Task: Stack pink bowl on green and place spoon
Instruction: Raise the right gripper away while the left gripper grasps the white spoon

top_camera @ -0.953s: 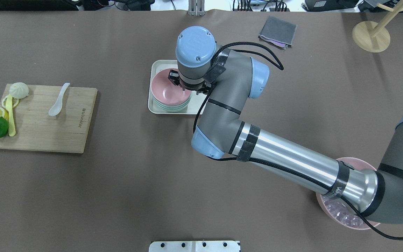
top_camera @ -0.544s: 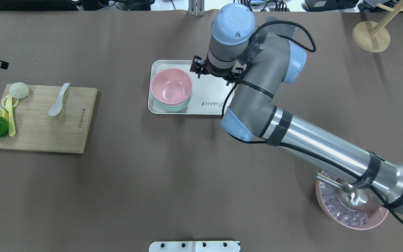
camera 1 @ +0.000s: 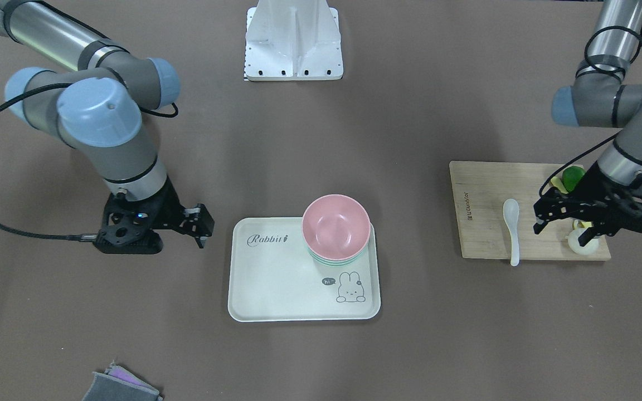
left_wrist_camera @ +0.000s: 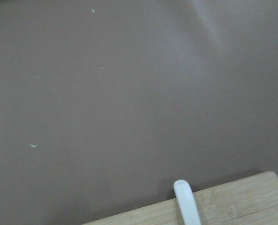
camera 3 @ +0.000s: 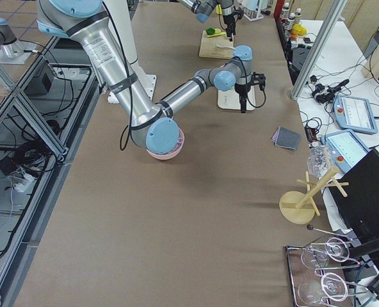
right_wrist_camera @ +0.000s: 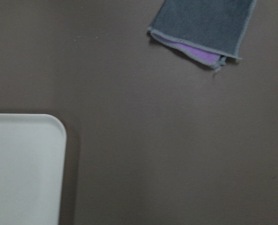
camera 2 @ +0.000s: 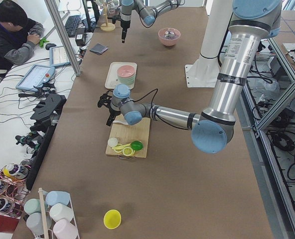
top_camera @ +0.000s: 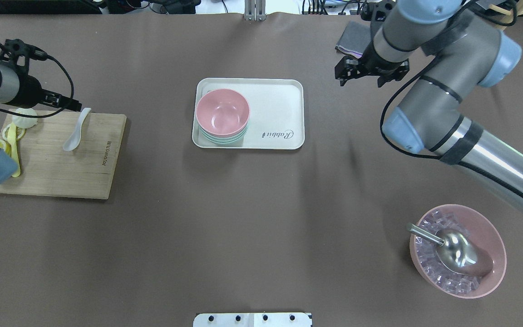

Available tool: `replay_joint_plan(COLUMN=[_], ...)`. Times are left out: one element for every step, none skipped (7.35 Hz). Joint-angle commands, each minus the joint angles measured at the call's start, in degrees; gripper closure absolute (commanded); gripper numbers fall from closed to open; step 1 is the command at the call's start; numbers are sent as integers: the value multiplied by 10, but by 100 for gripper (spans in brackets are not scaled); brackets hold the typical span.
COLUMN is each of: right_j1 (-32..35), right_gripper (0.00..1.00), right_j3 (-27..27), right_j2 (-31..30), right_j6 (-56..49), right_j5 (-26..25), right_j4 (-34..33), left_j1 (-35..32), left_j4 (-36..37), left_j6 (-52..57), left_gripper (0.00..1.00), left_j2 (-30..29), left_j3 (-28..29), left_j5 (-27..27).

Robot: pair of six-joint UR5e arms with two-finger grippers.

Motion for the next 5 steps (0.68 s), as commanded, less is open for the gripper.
replay_joint_plan(right_j1=[99, 133, 159, 174, 181], right_gripper=[0, 0, 0, 0, 0], right_j3=[2, 1, 2, 3, 4], right_j2=[-57, -86, -110, -129, -134], right_j6=[-166, -230, -276, -299, -310], right_j5=[84, 91, 94, 95, 95], right_j4=[-1, -5, -6, -4, -4], left_j1=[32, 32, 33, 33, 33], left_j4=[-1, -6, -14, -24, -25], left_j6=[-11, -11, -12, -14, -14], left_gripper=[11, 19, 30, 40, 51], left_j2=[-16, -12, -9, -3, 1], left_j3=[23, 24, 23, 23, 21], left_j5=[23, 22, 22, 23, 22])
